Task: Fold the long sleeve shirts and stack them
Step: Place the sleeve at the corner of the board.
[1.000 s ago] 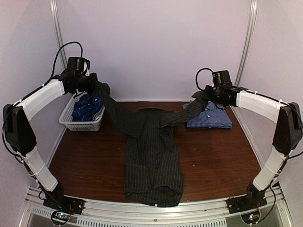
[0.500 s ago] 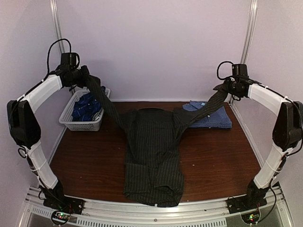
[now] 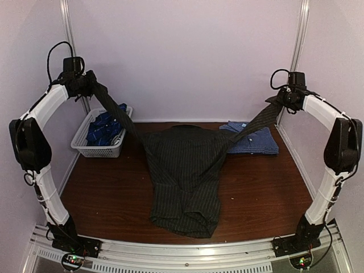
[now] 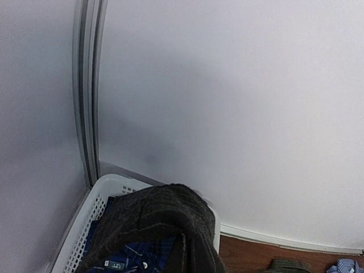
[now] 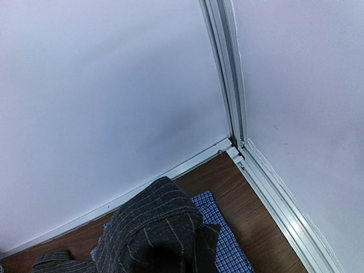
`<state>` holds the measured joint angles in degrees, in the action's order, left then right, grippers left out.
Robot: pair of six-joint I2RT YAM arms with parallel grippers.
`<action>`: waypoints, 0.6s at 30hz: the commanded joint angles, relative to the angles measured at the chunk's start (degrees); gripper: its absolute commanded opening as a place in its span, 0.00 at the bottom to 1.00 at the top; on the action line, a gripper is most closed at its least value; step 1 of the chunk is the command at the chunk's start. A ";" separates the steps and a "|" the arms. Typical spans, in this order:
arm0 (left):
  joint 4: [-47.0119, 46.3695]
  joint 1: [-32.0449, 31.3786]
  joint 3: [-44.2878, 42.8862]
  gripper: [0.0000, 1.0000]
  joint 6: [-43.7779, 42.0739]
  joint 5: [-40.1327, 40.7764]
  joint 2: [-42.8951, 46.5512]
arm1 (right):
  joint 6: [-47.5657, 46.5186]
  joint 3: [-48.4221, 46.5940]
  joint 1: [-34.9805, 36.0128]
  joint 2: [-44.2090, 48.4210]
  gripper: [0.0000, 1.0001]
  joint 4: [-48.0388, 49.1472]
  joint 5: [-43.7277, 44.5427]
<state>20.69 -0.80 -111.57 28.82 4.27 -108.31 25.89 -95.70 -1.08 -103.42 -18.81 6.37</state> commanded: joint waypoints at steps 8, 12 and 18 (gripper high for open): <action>0.13 0.27 -2.23 0.00 1.09 -12.36 -4.96 | 4.64 -10.58 -3.93 -10.14 0.07 -4.66 -12.10; 1.57 -0.59 0.68 0.00 0.10 -15.51 -4.75 | 5.82 -10.00 -2.72 -10.15 0.22 -7.84 -13.84; 5.55 -1.40 9.77 0.00 4.10 -7.69 -2.17 | 3.67 -9.45 0.89 -8.91 0.57 -14.40 -12.15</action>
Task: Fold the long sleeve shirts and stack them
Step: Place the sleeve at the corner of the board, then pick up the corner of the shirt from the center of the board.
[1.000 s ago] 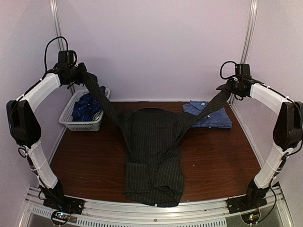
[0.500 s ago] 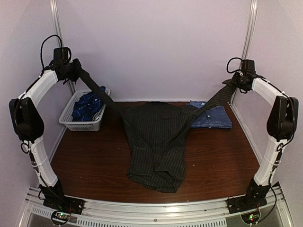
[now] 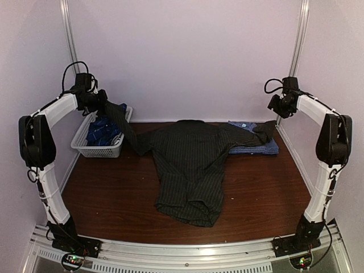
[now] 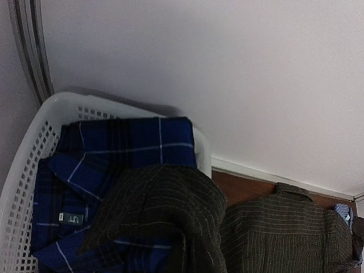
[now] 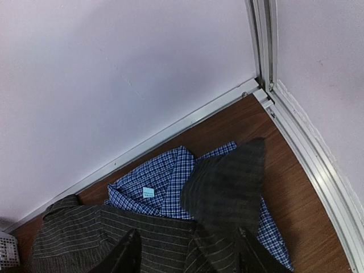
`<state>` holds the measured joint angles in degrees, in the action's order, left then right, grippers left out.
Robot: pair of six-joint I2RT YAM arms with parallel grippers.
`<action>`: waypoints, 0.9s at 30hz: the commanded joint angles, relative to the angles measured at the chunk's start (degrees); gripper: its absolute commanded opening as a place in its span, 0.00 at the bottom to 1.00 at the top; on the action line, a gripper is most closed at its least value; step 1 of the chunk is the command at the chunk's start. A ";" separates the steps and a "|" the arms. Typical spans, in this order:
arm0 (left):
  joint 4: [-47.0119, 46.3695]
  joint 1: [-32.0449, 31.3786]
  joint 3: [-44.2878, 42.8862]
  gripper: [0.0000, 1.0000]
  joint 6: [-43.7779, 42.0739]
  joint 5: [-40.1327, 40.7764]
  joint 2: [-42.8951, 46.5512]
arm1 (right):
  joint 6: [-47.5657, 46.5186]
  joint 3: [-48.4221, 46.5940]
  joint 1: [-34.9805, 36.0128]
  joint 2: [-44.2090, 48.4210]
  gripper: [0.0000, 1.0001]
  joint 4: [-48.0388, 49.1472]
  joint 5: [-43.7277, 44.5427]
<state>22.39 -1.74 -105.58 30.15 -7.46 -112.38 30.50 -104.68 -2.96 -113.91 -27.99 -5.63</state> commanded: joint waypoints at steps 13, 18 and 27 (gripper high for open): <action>12.38 -8.35 8.35 0.71 1.25 9.63 10.87 | -1.86 14.79 21.18 12.88 0.73 -8.20 0.93; 12.86 -16.10 15.92 0.74 2.46 9.03 16.91 | 0.17 19.51 30.06 18.06 0.72 -9.04 2.56; 13.01 -30.08 32.40 0.59 6.28 -0.23 24.65 | 3.03 25.90 46.22 22.76 0.61 -12.66 5.36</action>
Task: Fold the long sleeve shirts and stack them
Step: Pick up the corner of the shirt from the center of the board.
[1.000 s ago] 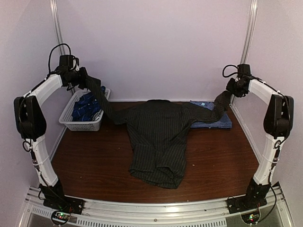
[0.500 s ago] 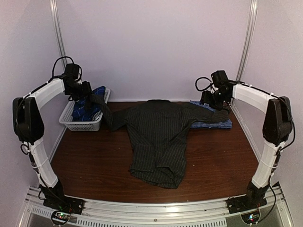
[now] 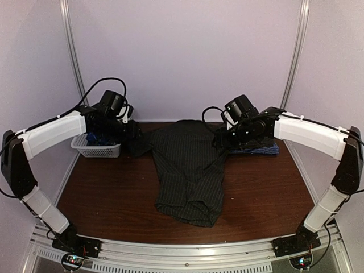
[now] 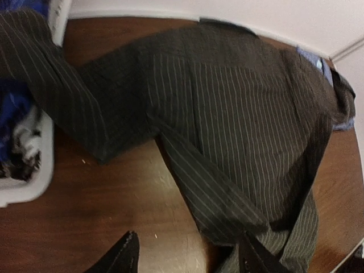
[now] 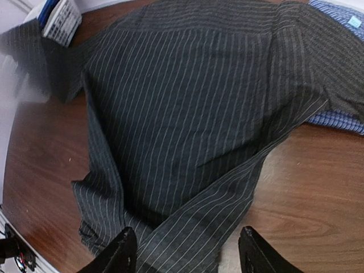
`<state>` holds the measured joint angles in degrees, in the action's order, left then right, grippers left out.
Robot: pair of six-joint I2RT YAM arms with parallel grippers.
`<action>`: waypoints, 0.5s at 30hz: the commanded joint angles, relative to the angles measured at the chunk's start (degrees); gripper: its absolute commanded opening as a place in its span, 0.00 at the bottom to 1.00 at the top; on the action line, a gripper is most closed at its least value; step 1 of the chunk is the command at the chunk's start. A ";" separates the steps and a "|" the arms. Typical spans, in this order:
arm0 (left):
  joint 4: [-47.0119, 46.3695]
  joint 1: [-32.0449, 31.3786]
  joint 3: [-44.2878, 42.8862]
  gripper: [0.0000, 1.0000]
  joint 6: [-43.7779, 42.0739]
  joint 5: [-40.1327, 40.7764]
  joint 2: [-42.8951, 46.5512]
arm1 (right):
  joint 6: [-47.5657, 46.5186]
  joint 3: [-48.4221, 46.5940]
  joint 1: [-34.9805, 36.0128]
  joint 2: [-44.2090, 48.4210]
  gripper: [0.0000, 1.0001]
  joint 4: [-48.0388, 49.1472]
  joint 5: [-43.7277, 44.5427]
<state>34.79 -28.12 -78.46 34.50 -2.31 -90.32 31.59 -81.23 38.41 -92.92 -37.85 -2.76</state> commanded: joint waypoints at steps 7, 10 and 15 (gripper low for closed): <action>-0.52 -11.76 18.50 0.54 1.31 -12.45 6.53 | 4.53 6.87 18.54 0.07 0.53 -2.13 4.15; -3.18 -13.99 22.32 0.54 0.80 -15.91 6.86 | 4.74 7.31 22.96 -2.44 0.52 -1.51 4.91; -4.68 -17.82 23.43 0.54 -0.09 -16.36 5.39 | 4.53 5.71 28.01 -7.30 0.54 -2.20 6.78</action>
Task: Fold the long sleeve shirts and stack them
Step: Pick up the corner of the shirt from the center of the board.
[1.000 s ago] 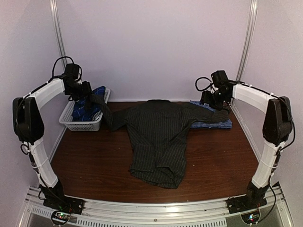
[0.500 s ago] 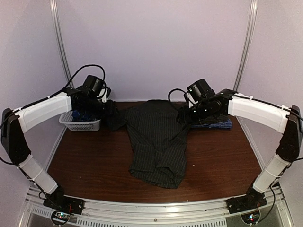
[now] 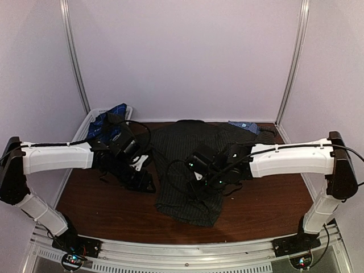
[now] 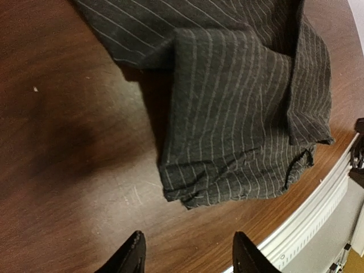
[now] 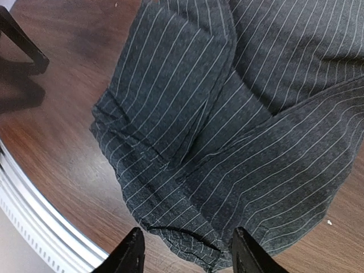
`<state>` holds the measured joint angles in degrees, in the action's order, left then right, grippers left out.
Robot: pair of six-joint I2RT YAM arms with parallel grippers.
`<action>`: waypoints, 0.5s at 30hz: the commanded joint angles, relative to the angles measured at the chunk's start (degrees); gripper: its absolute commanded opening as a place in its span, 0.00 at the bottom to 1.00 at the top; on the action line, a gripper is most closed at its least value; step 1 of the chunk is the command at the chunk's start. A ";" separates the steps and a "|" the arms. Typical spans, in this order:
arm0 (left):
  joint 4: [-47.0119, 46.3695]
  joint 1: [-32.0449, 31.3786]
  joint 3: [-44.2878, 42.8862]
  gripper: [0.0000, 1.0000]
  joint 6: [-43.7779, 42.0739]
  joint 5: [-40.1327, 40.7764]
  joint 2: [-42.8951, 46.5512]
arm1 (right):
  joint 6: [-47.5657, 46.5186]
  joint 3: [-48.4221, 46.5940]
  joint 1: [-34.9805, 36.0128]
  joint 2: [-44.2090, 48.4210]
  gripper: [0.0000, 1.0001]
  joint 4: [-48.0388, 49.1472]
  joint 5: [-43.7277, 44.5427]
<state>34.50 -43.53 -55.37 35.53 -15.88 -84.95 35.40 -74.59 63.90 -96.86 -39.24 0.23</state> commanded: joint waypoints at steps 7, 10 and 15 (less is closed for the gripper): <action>-5.76 -3.93 -1.05 0.54 -2.20 2.60 -5.53 | 2.00 -2.06 4.04 -7.27 0.58 -1.25 9.29; -6.07 -3.93 -1.55 0.54 -2.16 3.95 -8.25 | 2.26 -3.70 4.08 -9.01 0.59 -1.06 11.01; -7.55 -3.93 -1.35 0.52 -1.97 3.80 -11.41 | 3.36 -4.46 4.21 -11.08 0.58 -0.14 11.64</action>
<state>29.93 -47.42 -55.61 34.37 -13.26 -94.56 37.10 -77.67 67.90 -106.45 -40.21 8.64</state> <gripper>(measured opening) 0.532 0.578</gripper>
